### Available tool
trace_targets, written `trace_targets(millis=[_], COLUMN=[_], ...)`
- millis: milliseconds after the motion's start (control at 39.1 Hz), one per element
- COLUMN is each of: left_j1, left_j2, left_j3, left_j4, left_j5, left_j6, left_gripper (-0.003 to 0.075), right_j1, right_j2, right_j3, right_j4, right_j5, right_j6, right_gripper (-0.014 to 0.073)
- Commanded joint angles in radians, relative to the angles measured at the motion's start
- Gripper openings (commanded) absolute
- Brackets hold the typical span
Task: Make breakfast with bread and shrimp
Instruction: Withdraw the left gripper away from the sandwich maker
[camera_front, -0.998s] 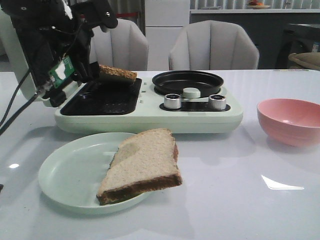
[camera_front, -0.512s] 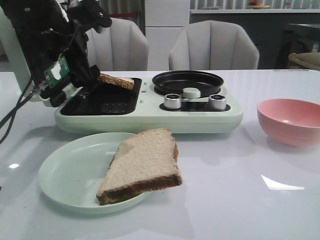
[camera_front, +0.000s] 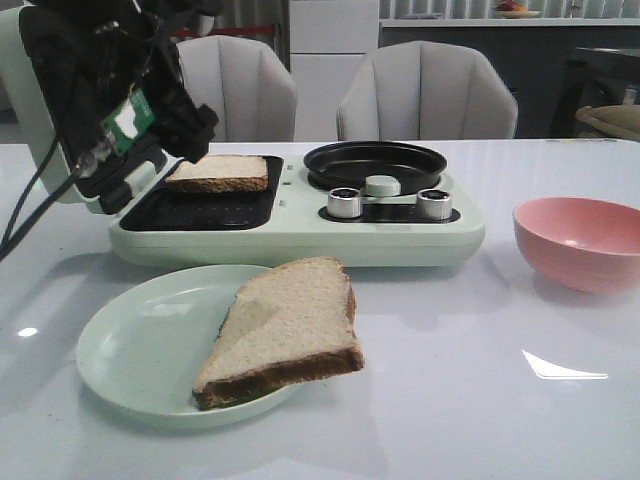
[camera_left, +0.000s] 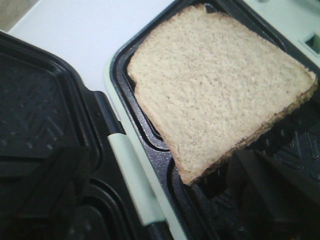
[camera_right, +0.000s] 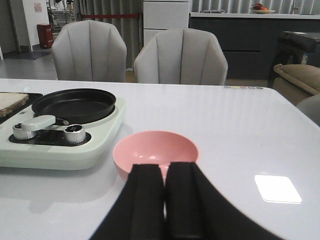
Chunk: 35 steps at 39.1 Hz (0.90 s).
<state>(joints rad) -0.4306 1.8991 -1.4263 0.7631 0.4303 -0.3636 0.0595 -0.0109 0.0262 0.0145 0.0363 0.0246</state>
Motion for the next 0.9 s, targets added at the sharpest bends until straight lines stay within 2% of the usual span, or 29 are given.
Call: trace_targets(millis=[0,435,640,870], left_j1=[-0.02,-0.126,-0.14,-0.14], left_j2=[-0.104,-0.352,-0.487,-0.695], left_j3=[-0.03,-0.03,-0.028,0.092], left_j4=[0.004,-0.02,-0.141,-0.167], left_j5=[0.005,0.114,0.193,0.15], left_j6=[-0.016,-0.016,-0.016,-0.016], left_gripper=[0.0624,0.0624,0.0624,0.0624], right_j1=[0.001,0.001,0.001,0.001], right_j2=[-0.021,-0.021,-0.021,-0.021], right_j3=[-0.016,-0.016,-0.016,-0.016], right_j4=[-0.014,-0.014,-0.014,-0.014], right_j5=[-0.073,-0.073,-0.073,-0.073], right_j6=[-0.002,-0.002,-0.002,-0.002], right_gripper=[0.0169,0.0169,0.0169,0.0169])
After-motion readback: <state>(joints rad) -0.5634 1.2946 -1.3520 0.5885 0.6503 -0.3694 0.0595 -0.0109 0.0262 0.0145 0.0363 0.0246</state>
